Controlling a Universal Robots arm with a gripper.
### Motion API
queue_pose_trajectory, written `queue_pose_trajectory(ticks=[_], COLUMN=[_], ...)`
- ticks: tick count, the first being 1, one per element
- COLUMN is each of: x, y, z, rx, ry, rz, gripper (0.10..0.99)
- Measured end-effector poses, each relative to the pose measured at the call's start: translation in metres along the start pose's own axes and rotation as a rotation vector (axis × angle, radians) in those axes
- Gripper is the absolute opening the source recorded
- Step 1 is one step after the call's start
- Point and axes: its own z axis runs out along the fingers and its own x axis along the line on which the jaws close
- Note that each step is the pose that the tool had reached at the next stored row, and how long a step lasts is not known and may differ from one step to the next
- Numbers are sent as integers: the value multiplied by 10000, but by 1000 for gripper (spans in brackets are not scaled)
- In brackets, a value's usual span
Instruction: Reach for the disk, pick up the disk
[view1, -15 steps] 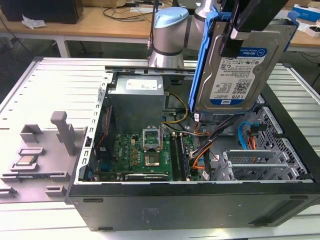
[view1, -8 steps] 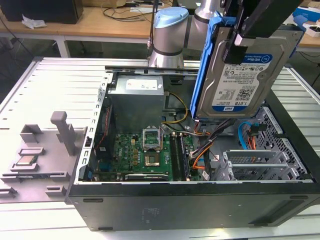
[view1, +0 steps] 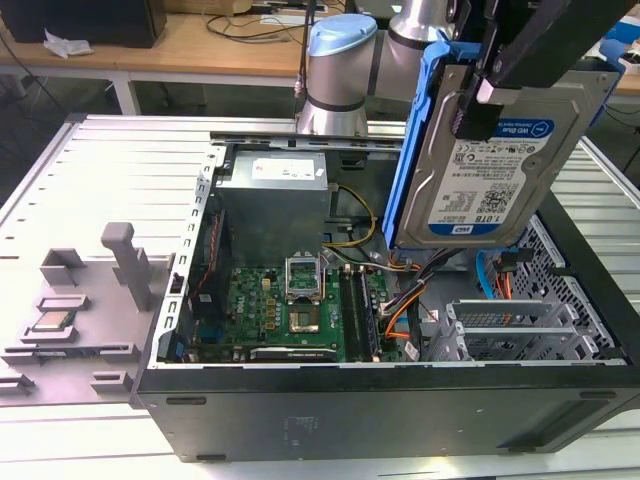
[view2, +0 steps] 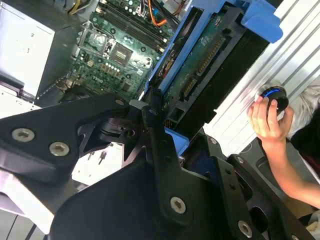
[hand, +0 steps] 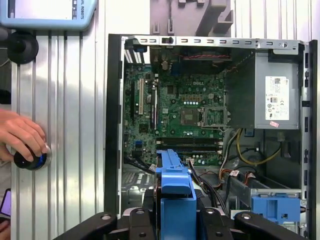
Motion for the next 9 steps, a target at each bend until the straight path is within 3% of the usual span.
queue_pose_trajectory(ticks=[9], x=[192], y=[-1], z=[4], rx=[0], ry=[0], rz=[0], gripper=[365])
